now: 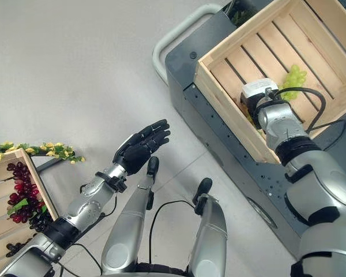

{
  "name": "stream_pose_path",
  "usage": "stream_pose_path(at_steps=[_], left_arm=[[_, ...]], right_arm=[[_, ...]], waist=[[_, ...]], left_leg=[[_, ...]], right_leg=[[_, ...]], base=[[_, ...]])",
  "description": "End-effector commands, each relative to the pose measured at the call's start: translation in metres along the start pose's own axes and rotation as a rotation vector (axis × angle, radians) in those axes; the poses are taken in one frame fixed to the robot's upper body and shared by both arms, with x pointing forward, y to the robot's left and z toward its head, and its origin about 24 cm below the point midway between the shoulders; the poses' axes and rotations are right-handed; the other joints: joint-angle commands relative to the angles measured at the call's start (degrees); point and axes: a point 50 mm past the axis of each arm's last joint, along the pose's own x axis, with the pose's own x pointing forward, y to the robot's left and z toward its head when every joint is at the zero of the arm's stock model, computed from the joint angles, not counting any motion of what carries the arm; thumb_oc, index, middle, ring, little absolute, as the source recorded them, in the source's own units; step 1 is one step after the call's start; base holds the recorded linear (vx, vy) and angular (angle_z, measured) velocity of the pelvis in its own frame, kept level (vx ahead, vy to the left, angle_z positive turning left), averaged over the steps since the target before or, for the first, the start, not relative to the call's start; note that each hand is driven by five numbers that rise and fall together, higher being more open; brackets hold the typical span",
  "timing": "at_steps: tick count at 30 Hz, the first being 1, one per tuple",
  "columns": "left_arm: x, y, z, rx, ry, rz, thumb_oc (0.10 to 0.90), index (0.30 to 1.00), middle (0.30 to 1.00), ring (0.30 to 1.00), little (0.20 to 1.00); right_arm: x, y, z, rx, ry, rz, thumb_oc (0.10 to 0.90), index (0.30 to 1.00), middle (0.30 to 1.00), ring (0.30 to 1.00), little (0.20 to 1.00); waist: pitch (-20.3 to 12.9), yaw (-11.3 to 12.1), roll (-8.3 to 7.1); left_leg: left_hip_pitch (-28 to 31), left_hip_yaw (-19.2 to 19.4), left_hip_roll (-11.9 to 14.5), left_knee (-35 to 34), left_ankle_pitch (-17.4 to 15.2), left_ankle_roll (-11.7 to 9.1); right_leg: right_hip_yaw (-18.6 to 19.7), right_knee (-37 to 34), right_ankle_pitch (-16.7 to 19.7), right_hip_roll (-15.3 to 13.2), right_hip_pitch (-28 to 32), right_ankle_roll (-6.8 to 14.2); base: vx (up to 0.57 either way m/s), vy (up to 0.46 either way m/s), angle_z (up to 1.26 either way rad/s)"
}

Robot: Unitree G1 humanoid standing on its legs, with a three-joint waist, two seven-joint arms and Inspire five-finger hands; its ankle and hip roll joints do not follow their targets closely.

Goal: Pick up the fruits from the basket on one side to the basket on the other side

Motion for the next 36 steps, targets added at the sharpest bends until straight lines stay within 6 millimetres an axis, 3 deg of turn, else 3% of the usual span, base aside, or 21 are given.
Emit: stream_pose_path(at_steps=[1, 2, 10, 11, 13, 14, 18, 24, 28, 32, 36], left_arm=[[0.007, -0.035, 0.033, -0.025, -0.221, -0.160, 0.800, 0.900, 0.900, 0.900, 0.900], [0.007, -0.036, 0.032, -0.026, -0.224, -0.159, 0.800, 0.900, 0.900, 0.900, 0.900], [0.006, -0.035, 0.036, -0.027, -0.244, -0.157, 0.800, 0.900, 0.900, 0.900, 0.900], [0.007, -0.035, 0.039, -0.020, -0.253, -0.162, 0.800, 0.900, 0.900, 0.900, 0.900], [0.004, -0.034, 0.035, -0.026, -0.247, -0.152, 0.800, 0.900, 0.900, 0.900, 0.900], [0.005, -0.033, 0.039, -0.019, -0.255, -0.154, 0.800, 0.900, 0.900, 0.900, 0.900], [0.004, -0.032, 0.039, -0.020, -0.258, -0.144, 0.800, 0.900, 0.900, 0.900, 0.900], [0.000, -0.028, 0.037, -0.027, -0.257, -0.120, 0.800, 0.900, 0.900, 0.900, 0.900], [-0.003, -0.025, 0.032, -0.046, -0.256, -0.092, 0.800, 0.900, 0.900, 0.900, 0.900], [-0.004, -0.023, 0.029, -0.050, -0.247, -0.073, 0.800, 0.900, 0.900, 0.900, 0.900], [-0.009, -0.018, 0.022, -0.068, -0.222, -0.040, 0.800, 0.900, 0.900, 0.900, 0.900]], right_arm=[[-0.007, 0.009, -0.061, -0.102, 0.281, 0.016, 0.435, 0.352, 0.352, 0.352, 0.352], [-0.007, 0.008, -0.062, -0.097, 0.286, 0.003, 0.400, 0.300, 0.300, 0.300, 0.300], [-0.011, 0.000, -0.073, -0.065, 0.315, -0.131, 0.400, 0.300, 0.300, 0.300, 0.300], [-0.011, -0.004, -0.075, -0.059, 0.319, -0.146, 0.400, 0.300, 0.300, 0.300, 0.300], [-0.012, -0.003, -0.075, -0.054, 0.309, -0.174, 0.400, 0.300, 0.300, 0.300, 0.300], [-0.013, -0.008, -0.078, -0.037, 0.308, -0.201, 0.400, 0.300, 0.300, 0.300, 0.300], [-0.015, -0.008, -0.080, 0.027, 0.305, -0.255, 0.400, 0.300, 0.300, 0.300, 0.300], [-0.021, -0.012, -0.086, 0.301, 0.295, -0.428, 0.400, 0.300, 0.300, 0.300, 0.300], [-0.027, -0.014, -0.082, 0.571, 0.249, -0.578, 0.400, 0.300, 0.300, 0.300, 0.300], [-0.030, -0.013, -0.081, 0.695, 0.226, -0.627, 0.400, 0.300, 0.300, 0.300, 0.300], [-0.033, -0.004, -0.073, 0.856, 0.190, -0.646, 0.400, 0.300, 0.300, 0.300, 0.300]], waist=[[-0.5, 0.2, 2.62], [-0.5, 0.1, 2.62], [-0.5, -0.3, 2.32], [-0.5, -0.4, 2.20], [-0.5, -0.5, 2.08], [-0.5, -0.6, 1.86], [-0.5, -0.7, 1.64], [-0.5, -1.3, 1.17], [-0.5, -2.3, 0.75], [-0.5, -2.6, 0.35], [-3.2, -3.0, -0.16]], left_leg=[[-2.5, 3.0, -3.5, 12.5, -12.7, 3.5], [-2.7, 3.0, -3.5, 12.7, -12.8, 3.5], [-2.2, 3.0, -3.5, 13.7, -13.4, 3.7], [-3.3, 3.2, -3.5, 13.2, -11.8, 3.9], [-0.7, 3.2, -3.3, 13.6, -13.7, 3.7], [-1.3, 3.3, -3.2, 13.1, -12.2, 4.0], [0.7, 3.4, -3.0, 13.1, -12.5, 4.1], [6.0, 3.7, -2.5, 11.9, -12.9, 3.9], [12.8, 4.2, -2.0, 9.5, -13.0, 3.2], [17.4, 4.5, -1.5, 7.9, -13.0, 2.7], [21.6, 4.8, -0.6, 5.6, -13.1, 2.1]], right_leg=[[-1.8, -1.4, 4.6, 3.3, -1.0, -1.4], [-1.7, -1.3, 4.6, 3.3, -1.3, -1.4], [-1.5, -1.2, 4.8, 3.6, -0.6, -1.4], [-2.0, -2.0, 6.3, 3.5, -1.5, -2.1], [-1.4, -1.3, 4.6, 3.5, 0.8, -1.5], [-1.9, -2.0, 5.9, 3.4, 0.5, -2.1], [-1.9, -1.8, 5.4, 3.3, 2.5, -2.2], [-1.7, -3.0, 4.8, 3.4, 7.7, -2.4], [-1.3, -6.2, 4.6, 3.8, 14.6, -2.8], [-1.2, -8.5, 4.5, 3.9, 19.6, -3.0], [-1.1, -11.6, 4.4, 3.9, 24.3, -3.2]], base=[[-0.05, 0.011, -0.01], [0.00, 0.000, 0.00], [-0.03, 0.017, 0.03], [-0.08, 0.041, 0.02], [-0.01, 0.034, -0.01], [0.00, 0.000, 0.00], [-0.01, 0.008, -0.01], [0.02, 0.016, -0.04], [0.04, 0.031, -0.11], [0.05, 0.009, -0.06], [0.12, 0.005, -0.06]])
